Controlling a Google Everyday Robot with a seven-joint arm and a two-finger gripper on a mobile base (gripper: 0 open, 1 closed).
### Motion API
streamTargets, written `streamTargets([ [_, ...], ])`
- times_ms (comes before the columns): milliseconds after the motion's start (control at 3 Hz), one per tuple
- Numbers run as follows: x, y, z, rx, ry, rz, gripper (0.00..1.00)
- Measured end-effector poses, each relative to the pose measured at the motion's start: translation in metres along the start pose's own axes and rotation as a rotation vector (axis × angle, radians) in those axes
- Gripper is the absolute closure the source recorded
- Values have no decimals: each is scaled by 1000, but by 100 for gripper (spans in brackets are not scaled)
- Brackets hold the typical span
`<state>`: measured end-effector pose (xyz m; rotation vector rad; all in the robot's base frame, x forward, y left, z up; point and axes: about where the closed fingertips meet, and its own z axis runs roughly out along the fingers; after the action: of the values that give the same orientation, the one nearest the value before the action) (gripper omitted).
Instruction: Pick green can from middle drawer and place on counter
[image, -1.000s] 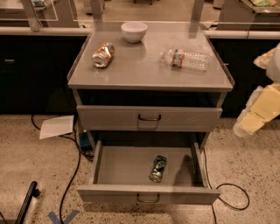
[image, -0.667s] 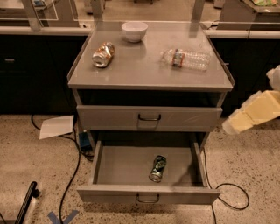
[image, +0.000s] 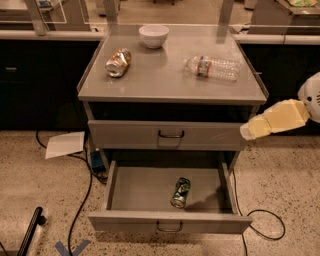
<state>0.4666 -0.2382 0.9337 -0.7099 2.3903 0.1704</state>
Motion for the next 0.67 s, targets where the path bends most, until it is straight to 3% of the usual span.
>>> streamTargets([
  [333,0,0,0,0,0,0,0],
  [667,12,-3,20,-33,9,73,0],
])
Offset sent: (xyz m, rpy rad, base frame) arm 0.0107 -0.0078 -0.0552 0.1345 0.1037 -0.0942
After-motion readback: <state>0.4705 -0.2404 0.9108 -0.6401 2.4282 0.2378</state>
